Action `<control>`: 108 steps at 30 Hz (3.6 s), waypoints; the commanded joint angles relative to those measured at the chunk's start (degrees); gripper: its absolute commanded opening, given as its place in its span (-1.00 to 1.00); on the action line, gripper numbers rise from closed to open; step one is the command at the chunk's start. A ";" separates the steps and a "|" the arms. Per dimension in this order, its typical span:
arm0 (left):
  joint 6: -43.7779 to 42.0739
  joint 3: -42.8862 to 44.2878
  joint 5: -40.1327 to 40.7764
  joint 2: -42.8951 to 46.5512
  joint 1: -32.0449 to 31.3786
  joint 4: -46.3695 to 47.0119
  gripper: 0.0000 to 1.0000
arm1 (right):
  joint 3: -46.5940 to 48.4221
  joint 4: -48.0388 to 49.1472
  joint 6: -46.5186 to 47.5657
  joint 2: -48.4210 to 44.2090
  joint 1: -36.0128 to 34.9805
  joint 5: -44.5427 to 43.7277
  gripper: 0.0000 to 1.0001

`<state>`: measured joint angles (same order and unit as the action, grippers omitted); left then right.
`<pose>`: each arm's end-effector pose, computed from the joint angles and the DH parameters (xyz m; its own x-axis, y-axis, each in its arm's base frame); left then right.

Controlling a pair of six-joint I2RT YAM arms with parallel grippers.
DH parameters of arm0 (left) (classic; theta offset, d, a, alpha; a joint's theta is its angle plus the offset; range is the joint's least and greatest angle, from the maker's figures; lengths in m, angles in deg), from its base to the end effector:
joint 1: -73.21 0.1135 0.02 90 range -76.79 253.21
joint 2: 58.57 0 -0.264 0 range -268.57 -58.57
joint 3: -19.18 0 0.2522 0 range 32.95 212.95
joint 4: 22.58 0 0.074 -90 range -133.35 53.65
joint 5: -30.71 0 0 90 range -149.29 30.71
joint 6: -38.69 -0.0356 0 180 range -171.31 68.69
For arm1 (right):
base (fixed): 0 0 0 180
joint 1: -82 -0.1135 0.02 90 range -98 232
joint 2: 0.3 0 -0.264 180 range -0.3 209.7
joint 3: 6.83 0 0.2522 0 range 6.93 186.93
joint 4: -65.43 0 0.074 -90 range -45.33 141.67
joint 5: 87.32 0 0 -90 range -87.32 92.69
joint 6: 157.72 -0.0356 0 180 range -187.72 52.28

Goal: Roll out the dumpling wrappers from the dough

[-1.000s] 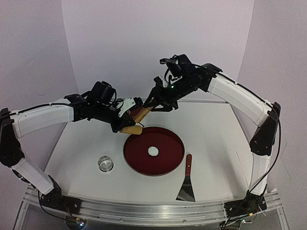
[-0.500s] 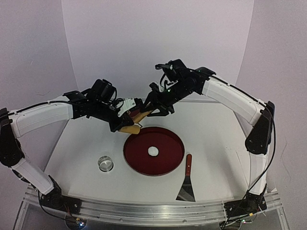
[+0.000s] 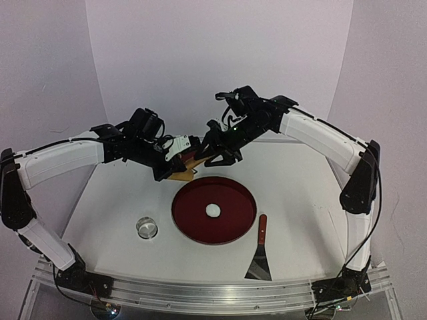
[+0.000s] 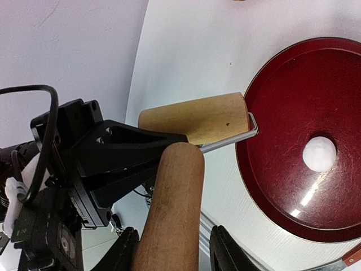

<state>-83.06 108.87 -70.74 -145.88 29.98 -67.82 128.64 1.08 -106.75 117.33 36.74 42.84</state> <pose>0.2425 -0.2376 0.3136 -0.0124 0.7195 -0.6944 0.9218 0.2773 0.2709 0.3020 0.3373 0.3512 -0.9353 -0.2601 -0.2400 -0.3428 0.4975 0.7969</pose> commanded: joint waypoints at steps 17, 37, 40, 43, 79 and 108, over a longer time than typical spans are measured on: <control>-0.15 5.32 -3.71 1.39 -1.08 4.99 -1.00 | 1.83 -1.62 1.59 3.75 -0.62 -0.95 -0.39; 3.43 6.49 -5.02 1.14 -1.68 3.59 -1.00 | 3.72 -1.16 1.95 3.72 -0.62 -5.45 -0.32; 3.52 6.35 -4.50 1.02 -1.67 3.83 -1.00 | 3.71 -1.11 1.91 3.85 -0.57 -4.98 -0.39; 3.45 6.34 -3.55 0.74 -1.68 3.88 -0.99 | 3.62 -1.18 1.87 3.92 -0.62 -4.27 -0.45; 58.63 0.19 9.38 2.49 13.74 -8.02 0.74 | -3.10 -12.54 17.80 -6.56 -2.41 -32.33 -1.00; 59.90 10.66 2.97 -32.39 8.71 -9.12 -0.27 | -5.52 -13.68 20.47 -3.47 -7.42 -33.44 -1.00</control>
<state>-22.96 116.59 -69.56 -176.71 39.12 -76.83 123.24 -14.02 -87.21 115.09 29.29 9.53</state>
